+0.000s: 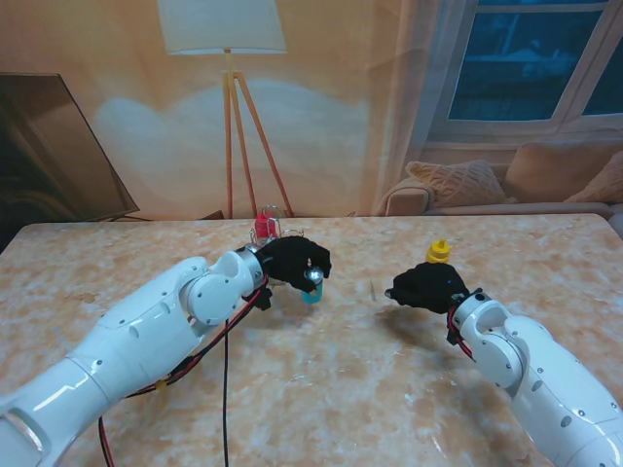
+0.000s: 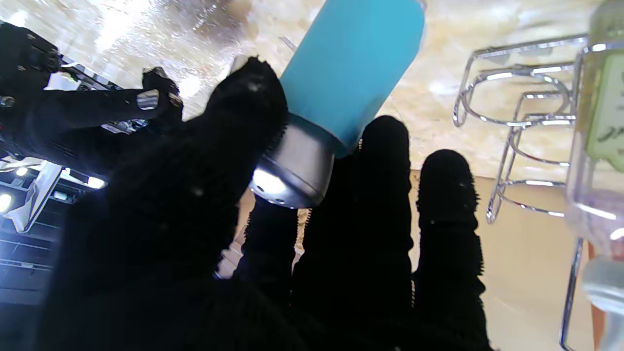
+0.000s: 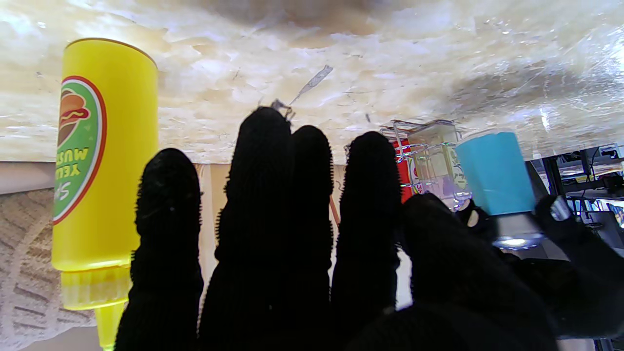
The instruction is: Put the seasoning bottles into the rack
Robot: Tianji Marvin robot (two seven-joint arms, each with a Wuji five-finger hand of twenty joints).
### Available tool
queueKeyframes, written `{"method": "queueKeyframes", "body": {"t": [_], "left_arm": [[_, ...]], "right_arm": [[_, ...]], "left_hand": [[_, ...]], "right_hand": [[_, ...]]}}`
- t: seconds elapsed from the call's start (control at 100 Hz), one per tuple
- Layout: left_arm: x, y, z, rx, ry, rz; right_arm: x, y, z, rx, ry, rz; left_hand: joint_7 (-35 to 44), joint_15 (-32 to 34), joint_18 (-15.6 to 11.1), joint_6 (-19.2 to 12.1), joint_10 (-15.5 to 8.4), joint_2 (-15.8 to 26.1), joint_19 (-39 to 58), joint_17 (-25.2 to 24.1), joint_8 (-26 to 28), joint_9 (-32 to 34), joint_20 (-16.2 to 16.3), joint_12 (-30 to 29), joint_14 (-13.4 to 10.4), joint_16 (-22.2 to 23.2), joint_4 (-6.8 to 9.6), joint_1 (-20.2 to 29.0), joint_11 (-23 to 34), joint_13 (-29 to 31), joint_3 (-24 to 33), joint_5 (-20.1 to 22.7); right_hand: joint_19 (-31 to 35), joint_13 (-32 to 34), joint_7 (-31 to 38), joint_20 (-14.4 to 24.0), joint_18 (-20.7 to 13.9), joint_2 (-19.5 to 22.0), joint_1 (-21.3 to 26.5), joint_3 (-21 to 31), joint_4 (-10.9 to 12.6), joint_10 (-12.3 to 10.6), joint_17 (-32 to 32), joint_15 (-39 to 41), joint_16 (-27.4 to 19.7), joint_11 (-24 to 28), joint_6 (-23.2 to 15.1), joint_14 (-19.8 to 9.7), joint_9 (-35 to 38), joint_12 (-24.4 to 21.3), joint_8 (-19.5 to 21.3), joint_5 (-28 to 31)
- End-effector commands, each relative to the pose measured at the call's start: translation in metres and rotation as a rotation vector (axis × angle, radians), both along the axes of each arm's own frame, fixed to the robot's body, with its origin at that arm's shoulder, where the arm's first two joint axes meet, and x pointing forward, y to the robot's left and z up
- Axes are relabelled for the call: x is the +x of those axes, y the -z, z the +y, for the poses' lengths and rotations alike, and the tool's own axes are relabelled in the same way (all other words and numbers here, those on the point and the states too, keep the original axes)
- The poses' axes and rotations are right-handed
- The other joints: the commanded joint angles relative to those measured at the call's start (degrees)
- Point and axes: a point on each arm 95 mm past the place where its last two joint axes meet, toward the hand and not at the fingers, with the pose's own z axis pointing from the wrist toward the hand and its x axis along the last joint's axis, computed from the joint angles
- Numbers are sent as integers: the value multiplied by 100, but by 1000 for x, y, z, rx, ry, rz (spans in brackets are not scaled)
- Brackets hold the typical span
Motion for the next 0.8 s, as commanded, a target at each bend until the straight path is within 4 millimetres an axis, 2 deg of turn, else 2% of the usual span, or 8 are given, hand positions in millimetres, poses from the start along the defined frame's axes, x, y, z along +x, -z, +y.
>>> {"method": "queueKeyframes", "body": {"t": [0.0, 0.79], "left_arm": [[6, -7, -3, 14, 10, -31], [39, -7, -1, 118, -3, -178]], "right_arm": [[-3, 5, 3, -7, -6, 21], [-3, 5, 3, -8, -9, 24]], "left_hand": [[788, 141, -25, -290, -16, 529, 115, -60, 215, 270, 156, 259, -125, 189, 248, 403, 322, 26, 165, 462], [1068, 307, -174, -385, -125, 600, 54, -278, 81, 88, 237, 430, -241, 360, 268, 372, 490, -189, 115, 255]], "right_hand": [[19, 103, 50, 79, 22, 13, -24, 89, -174, -17, -19, 40, -26, 56, -103, -142, 78, 14, -23, 73], [15, 104, 50, 77, 27, 17, -19, 88, -172, 1, -16, 47, -25, 52, -101, -143, 67, 12, -21, 75]]}}
